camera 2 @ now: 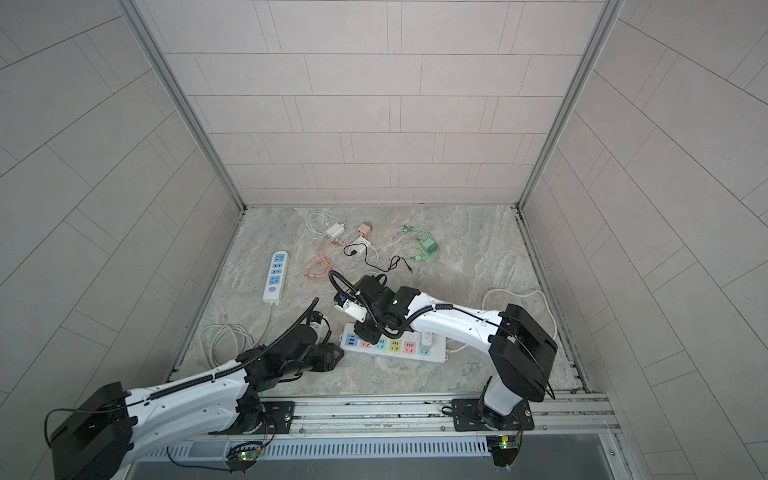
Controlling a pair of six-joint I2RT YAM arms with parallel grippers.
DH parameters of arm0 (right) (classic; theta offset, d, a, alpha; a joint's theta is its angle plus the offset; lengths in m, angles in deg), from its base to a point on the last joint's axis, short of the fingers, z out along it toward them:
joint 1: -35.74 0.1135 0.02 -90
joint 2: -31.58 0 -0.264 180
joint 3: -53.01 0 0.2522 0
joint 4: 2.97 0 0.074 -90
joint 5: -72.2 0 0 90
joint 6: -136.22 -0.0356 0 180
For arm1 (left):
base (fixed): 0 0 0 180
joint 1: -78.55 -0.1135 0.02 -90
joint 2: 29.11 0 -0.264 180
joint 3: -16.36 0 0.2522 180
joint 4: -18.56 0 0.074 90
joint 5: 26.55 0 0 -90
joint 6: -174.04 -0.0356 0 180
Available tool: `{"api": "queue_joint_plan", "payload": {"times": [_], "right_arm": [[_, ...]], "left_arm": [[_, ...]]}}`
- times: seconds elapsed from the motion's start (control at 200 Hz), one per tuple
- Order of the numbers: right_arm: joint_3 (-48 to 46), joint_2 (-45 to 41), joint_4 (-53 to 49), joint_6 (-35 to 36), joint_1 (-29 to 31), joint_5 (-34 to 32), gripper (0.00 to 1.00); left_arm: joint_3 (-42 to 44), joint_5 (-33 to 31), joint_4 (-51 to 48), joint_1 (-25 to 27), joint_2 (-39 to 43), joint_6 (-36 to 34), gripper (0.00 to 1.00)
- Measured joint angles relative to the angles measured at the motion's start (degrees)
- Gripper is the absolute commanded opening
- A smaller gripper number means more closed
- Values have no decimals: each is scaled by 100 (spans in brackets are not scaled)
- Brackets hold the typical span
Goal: Insert the plug
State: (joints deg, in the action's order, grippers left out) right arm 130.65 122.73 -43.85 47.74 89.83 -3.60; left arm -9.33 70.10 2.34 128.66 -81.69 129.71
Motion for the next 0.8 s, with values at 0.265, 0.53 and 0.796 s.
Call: {"api": "queue_joint_plan", "payload": {"times": [0.265, 0.53, 0.796], "right_arm": [[0, 11, 28, 28, -26, 0, 1], [-13, 11, 39, 66, -63, -7, 0], [-247, -105, 142, 55, -85, -188, 0]], "left_arm": [[26, 42, 188, 28, -131, 22, 53], [-155, -48, 767, 28, -846, -15, 53], [-525, -323, 1115, 46, -1580, -66, 52]]}}
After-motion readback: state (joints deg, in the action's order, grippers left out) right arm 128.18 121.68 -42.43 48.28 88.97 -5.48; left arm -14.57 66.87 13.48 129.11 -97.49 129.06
